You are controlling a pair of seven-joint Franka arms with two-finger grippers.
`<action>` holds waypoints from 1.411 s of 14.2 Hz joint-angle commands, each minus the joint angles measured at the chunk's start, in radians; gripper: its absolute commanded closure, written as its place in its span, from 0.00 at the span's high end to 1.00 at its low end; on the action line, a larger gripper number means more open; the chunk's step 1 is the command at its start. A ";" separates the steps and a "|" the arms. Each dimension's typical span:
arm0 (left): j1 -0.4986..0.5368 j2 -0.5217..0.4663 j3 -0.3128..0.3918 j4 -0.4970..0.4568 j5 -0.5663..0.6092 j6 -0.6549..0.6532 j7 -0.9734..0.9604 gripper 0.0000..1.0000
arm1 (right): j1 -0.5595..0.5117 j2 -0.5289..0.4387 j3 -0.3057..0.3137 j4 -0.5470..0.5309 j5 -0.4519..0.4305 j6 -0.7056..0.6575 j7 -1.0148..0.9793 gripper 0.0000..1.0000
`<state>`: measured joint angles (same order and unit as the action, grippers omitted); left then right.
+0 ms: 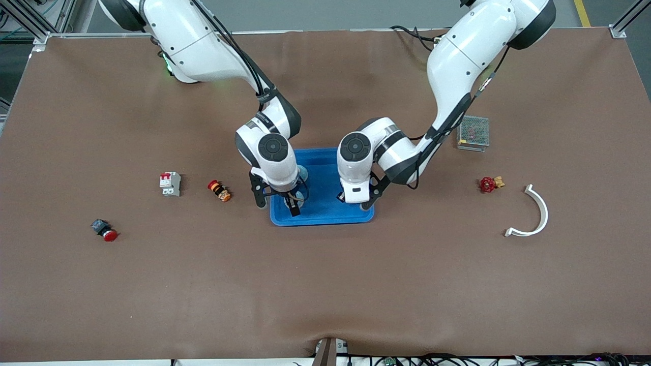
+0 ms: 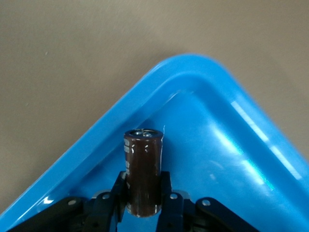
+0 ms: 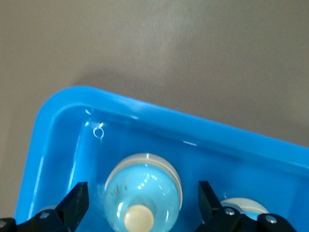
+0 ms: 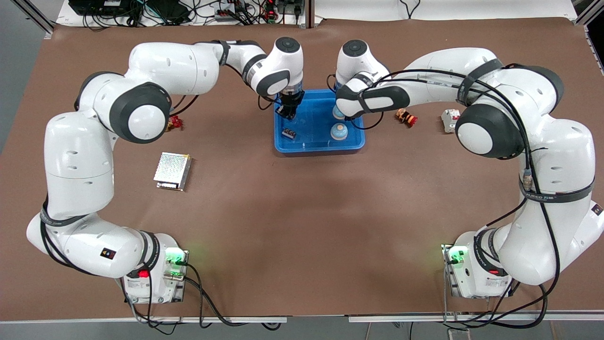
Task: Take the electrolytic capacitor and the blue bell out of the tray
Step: 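Lift the capacitor out with the left gripper while the right gripper carries the bell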
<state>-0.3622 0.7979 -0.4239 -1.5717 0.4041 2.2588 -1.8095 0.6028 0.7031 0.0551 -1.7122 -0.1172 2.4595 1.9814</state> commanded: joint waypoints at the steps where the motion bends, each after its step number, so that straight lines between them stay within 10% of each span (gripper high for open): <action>1: 0.005 -0.043 0.004 0.022 0.022 -0.050 -0.002 0.00 | 0.011 0.016 -0.004 0.023 -0.013 0.001 0.028 1.00; 2: 0.008 -0.061 0.002 0.022 0.022 -0.074 0.013 0.00 | 0.011 0.016 -0.004 0.023 -0.024 0.001 0.022 1.00; 4: 0.023 -0.106 -0.001 0.016 0.016 -0.143 0.051 0.00 | 0.006 0.016 -0.004 0.023 -0.022 0.001 -0.022 0.47; 6: 0.046 -0.166 -0.006 -0.002 0.007 -0.221 0.091 0.00 | 0.006 0.015 -0.004 0.023 -0.022 0.001 -0.039 0.39; 7: 0.060 -0.190 -0.007 -0.022 0.004 -0.234 0.104 0.00 | 0.009 0.015 -0.004 0.023 -0.024 -0.002 -0.042 0.00; 13: 0.339 -0.341 -0.177 -0.272 -0.024 -0.240 0.272 0.00 | -0.034 -0.016 0.012 0.109 0.005 -0.176 -0.253 0.00; 20: 0.522 -0.407 -0.240 -0.409 -0.024 -0.239 0.416 0.00 | -0.215 -0.125 0.017 0.191 0.172 -0.516 -1.001 0.00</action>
<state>0.1229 0.4301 -0.6507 -1.9275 0.3972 2.0104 -1.4289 0.4326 0.6231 0.0542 -1.4970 0.0406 1.9799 1.1194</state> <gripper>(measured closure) 0.692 0.330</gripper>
